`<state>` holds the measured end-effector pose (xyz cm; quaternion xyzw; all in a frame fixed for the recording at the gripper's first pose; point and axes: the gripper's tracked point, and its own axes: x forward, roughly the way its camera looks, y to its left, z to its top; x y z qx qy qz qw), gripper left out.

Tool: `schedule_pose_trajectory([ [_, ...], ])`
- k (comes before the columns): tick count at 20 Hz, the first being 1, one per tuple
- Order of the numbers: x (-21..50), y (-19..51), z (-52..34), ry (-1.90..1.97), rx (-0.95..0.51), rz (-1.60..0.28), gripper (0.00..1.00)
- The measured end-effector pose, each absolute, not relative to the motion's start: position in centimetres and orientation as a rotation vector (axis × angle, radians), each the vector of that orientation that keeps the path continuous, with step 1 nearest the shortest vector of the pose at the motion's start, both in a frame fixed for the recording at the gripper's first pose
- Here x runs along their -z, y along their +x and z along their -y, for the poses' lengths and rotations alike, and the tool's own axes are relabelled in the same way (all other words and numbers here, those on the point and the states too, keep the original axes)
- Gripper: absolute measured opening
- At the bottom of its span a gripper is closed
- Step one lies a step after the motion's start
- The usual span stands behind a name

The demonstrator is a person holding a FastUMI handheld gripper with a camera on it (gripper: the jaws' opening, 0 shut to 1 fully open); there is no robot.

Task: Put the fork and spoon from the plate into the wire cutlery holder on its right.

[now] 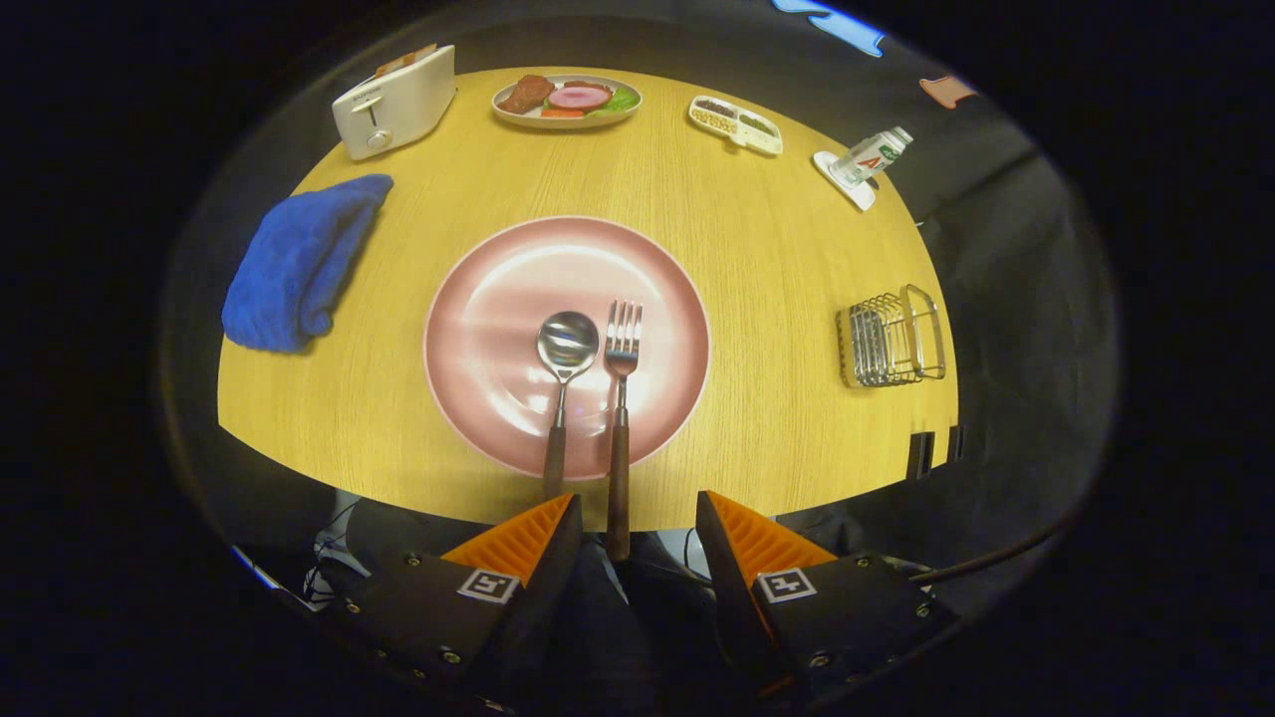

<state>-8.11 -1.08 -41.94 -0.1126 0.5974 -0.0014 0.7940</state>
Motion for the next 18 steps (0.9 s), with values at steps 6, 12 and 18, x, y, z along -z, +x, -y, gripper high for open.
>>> schedule_pose_trajectory([
  [6, 44.7, -8.4, 1.1, -0.235, -0.030, -1.368, 0.72],
  [12, 46.9, -8.4, 1.1, -0.222, -0.058, -1.413, 0.39],
  [18, 47.0, -8.1, 1.1, -0.219, -0.071, -1.411, 0.14],
])
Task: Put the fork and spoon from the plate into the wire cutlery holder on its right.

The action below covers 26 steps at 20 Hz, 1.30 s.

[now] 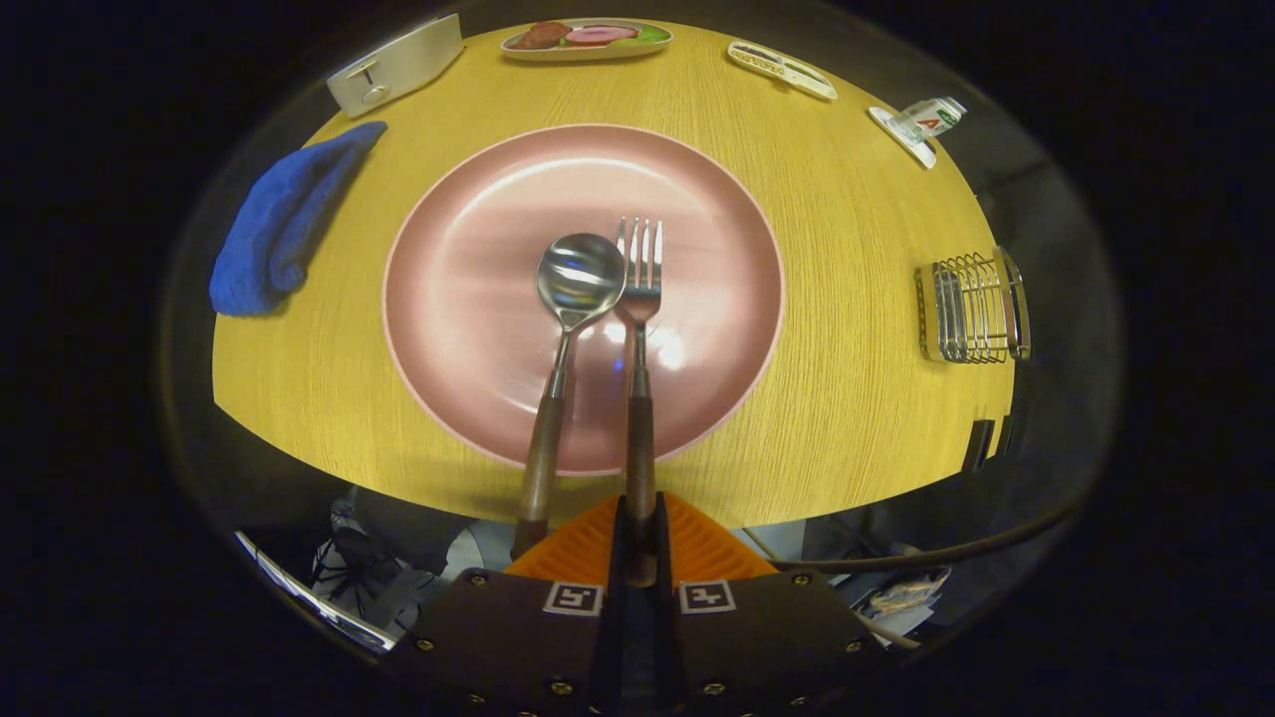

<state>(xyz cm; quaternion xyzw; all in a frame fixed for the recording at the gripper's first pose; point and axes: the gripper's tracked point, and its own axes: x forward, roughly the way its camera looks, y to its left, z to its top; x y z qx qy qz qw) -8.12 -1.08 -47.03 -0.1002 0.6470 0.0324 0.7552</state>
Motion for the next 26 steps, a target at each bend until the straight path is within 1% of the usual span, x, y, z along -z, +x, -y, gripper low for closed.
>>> schedule_pose_trajectory([
  [6, 45.0, -6.9, 0.8, -0.242, -0.072, -1.343, 0.14],
  [7, 44.3, -6.7, 1.0, -0.249, -0.078, -1.334, 0.05],
  [16, 40.5, -5.6, 1.1, -0.310, -0.059, -1.277, 0.05],
  [26, 35.0, -2.8, 4.0, -0.243, 0.016, -1.179, 0.05],
])
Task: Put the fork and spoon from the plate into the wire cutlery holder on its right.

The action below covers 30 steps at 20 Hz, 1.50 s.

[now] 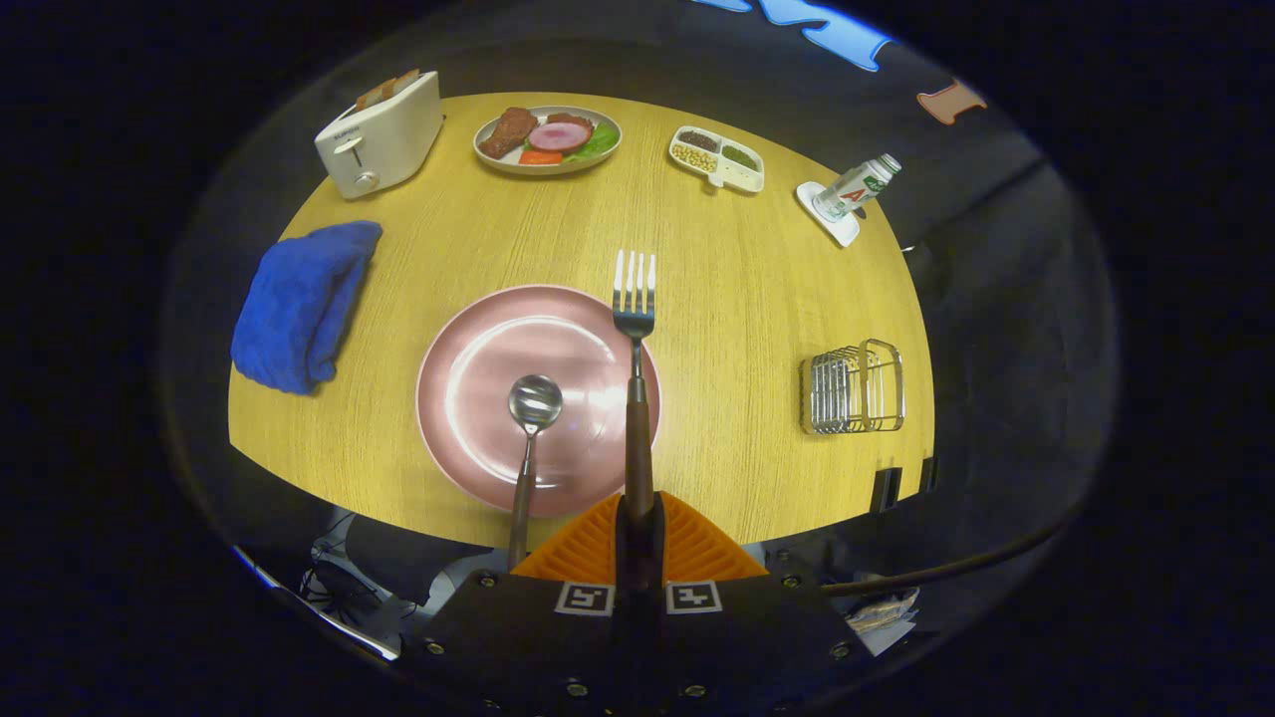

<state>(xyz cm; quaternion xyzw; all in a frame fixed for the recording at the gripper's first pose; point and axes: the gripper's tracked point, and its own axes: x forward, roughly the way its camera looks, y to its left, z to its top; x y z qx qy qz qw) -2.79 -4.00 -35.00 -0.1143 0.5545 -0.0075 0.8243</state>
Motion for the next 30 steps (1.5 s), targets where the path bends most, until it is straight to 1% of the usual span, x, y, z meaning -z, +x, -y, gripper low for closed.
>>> schedule_pose_trajectory([
  [6, 31.7, -0.6, 9.0, -0.173, 0.132, -1.134, 0.05],
  [13, 30.7, 0.3, 15.3, -0.061, 0.276, -1.160, 0.05],
  [21, 33.6, -1.4, 20.6, 0.097, 0.397, -1.274, 0.05],
  [25, 35.6, -2.5, 21.6, 0.158, 0.425, -1.348, 0.05],
  [30, 37.0, -2.9, 22.4, 0.186, 0.426, -1.438, 0.05],
])
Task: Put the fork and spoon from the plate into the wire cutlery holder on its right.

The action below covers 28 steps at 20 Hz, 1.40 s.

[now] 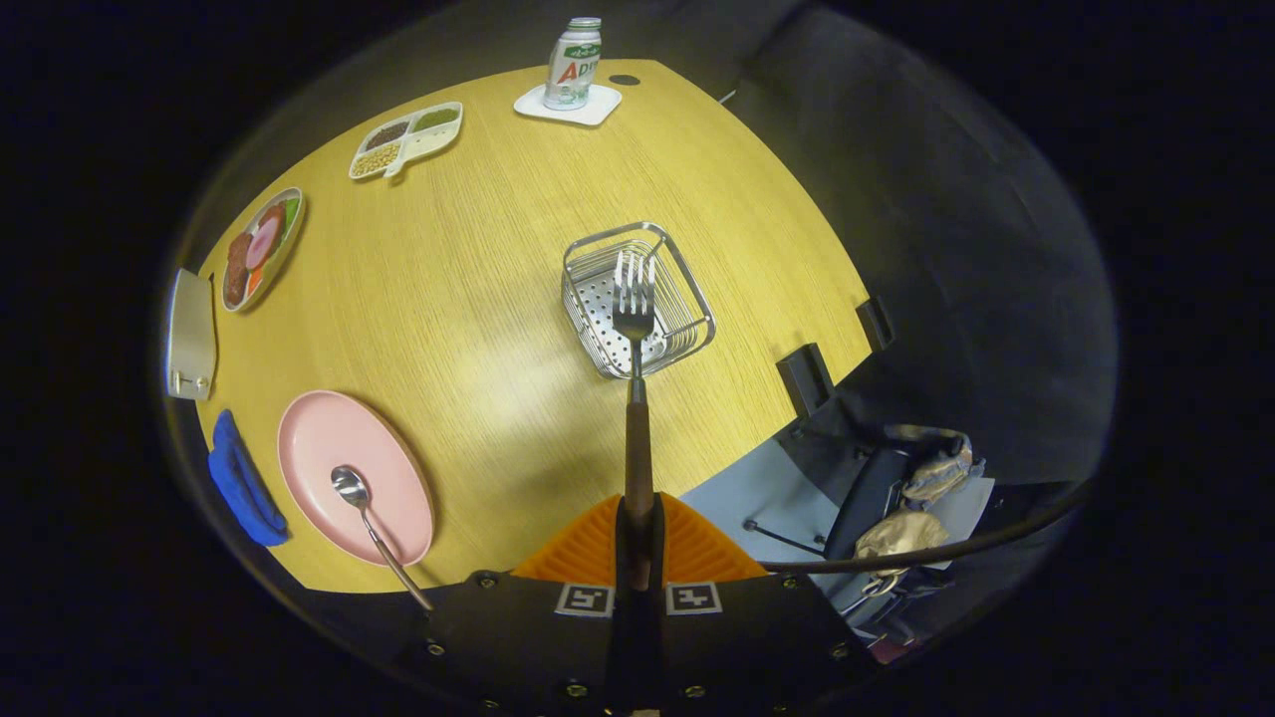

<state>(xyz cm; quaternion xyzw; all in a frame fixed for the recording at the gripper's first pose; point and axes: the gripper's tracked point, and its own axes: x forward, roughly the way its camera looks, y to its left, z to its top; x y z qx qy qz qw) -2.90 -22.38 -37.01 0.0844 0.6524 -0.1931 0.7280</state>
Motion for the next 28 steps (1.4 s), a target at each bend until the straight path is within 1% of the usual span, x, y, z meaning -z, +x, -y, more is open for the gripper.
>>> schedule_pose_trajectory([
  [6, 36.9, -2.3, 23.7, 0.176, 0.409, -1.507, 0.05],
  [8, 36.3, -1.5, 24.0, 0.149, 0.397, -1.502, 0.12],
  [11, 35.3, -0.7, 24.4, 0.120, 0.399, -1.474, 0.13],
  [12, 35.0, -0.6, 24.3, 0.115, 0.398, -1.465, 0.28],
  [13, 34.7, -0.2, 24.1, 0.111, 0.393, -1.452, 0.36],
  [14, 34.4, -0.1, 24.0, 0.097, 0.390, -1.437, 0.41],
  [15, 34.2, 0.0, 23.8, 0.088, 0.382, -1.425, 0.44],
  [22, 30.7, 1.6, 20.5, -0.076, 0.333, -1.310, 0.45],
  [28, 29.6, 1.4, 14.7, -0.181, 0.247, -1.274, 0.44],
])
